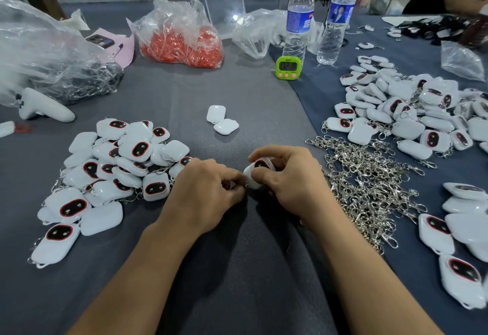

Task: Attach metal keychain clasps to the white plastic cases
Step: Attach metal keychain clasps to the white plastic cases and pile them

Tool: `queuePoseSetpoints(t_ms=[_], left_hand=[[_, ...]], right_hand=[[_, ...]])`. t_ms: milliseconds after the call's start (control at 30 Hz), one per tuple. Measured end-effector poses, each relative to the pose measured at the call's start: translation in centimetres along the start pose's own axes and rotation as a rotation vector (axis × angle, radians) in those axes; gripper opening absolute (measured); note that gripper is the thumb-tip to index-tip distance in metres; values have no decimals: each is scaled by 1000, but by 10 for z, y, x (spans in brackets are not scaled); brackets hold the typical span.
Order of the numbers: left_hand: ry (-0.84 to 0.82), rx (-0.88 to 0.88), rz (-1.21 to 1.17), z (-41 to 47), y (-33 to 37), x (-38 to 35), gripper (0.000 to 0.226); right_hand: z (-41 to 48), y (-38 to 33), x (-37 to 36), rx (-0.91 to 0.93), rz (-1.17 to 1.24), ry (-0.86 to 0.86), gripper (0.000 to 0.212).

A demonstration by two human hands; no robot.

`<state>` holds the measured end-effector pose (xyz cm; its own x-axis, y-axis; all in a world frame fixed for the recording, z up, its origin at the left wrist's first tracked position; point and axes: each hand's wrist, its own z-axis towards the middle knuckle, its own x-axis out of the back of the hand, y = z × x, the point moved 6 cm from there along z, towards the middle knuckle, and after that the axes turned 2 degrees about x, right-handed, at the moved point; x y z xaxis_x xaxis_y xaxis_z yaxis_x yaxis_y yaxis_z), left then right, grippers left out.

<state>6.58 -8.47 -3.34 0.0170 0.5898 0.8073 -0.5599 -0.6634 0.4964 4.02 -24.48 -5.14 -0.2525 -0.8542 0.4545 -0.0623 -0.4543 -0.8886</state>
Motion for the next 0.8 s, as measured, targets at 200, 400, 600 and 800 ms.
queuePoseSetpoints(t_ms=[200, 400, 600, 800], left_hand=[[7, 12, 69, -2, 2, -2, 13], [72, -11, 105, -6, 4, -1, 8], [126, -40, 151, -8, 11, -2, 9], [127, -31, 203, -9, 13, -5, 11]], right_hand=[[-3, -4, 4, 9, -65, -1, 15], [-3, -1, 3, -36, -4, -36, 15], [-2, 1, 5, -68, -31, -55, 15], [-5, -7, 9, -48, -159, -30, 11]])
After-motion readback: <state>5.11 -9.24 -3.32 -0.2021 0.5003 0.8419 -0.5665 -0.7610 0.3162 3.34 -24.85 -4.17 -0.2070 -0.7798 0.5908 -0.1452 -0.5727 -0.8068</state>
